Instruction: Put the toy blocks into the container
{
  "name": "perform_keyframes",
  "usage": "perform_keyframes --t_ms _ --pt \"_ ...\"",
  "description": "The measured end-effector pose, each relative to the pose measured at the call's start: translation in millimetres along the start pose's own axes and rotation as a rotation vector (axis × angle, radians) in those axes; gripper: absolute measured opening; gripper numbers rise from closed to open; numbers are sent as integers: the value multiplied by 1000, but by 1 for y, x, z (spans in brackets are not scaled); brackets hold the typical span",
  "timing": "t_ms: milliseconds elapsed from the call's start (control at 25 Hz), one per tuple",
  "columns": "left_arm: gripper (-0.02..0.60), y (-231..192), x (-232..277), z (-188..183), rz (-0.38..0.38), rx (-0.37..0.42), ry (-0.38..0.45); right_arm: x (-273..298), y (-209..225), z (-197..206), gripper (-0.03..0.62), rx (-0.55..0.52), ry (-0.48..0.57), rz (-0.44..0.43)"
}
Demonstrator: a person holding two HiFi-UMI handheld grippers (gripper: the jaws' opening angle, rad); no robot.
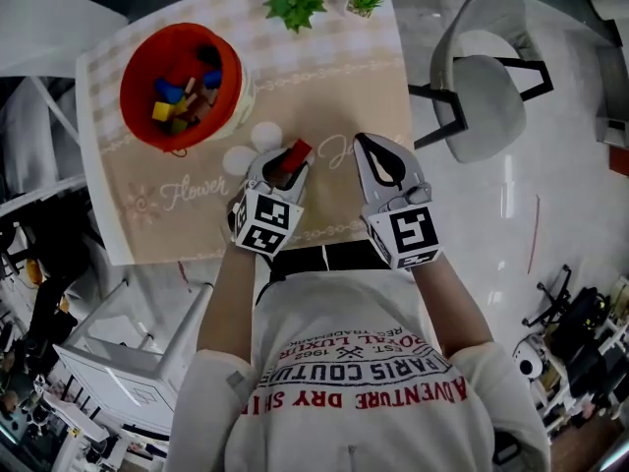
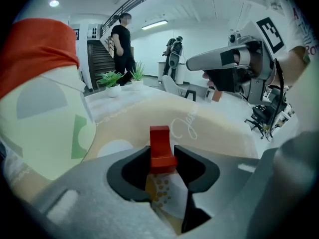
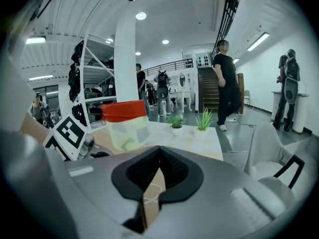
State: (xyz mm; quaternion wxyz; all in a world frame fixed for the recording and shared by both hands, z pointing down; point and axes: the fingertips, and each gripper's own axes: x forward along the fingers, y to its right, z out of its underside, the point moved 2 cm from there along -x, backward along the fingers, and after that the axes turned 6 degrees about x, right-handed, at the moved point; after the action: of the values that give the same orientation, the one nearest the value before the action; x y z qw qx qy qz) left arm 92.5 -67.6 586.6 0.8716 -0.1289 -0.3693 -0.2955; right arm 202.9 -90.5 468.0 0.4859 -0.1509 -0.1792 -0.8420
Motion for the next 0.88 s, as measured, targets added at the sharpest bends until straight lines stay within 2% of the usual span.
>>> perform_keyframes --t_ms 120,280,520,880 --pt "155 -1 0 -1 30 -34 -26 -1 -3 -6 2 -12 9 -5" --pt "155 -2 -8 -11 19 -7 -11 -2 -7 -17 2 -25 27 -11" --pt "155 -15 -43 -52 -50 15 101 -4 -18 -44 2 -57 75 -24" --pt "156 -46 -118 -111 -204 53 282 -4 -48 -93 2 -124 155 -74"
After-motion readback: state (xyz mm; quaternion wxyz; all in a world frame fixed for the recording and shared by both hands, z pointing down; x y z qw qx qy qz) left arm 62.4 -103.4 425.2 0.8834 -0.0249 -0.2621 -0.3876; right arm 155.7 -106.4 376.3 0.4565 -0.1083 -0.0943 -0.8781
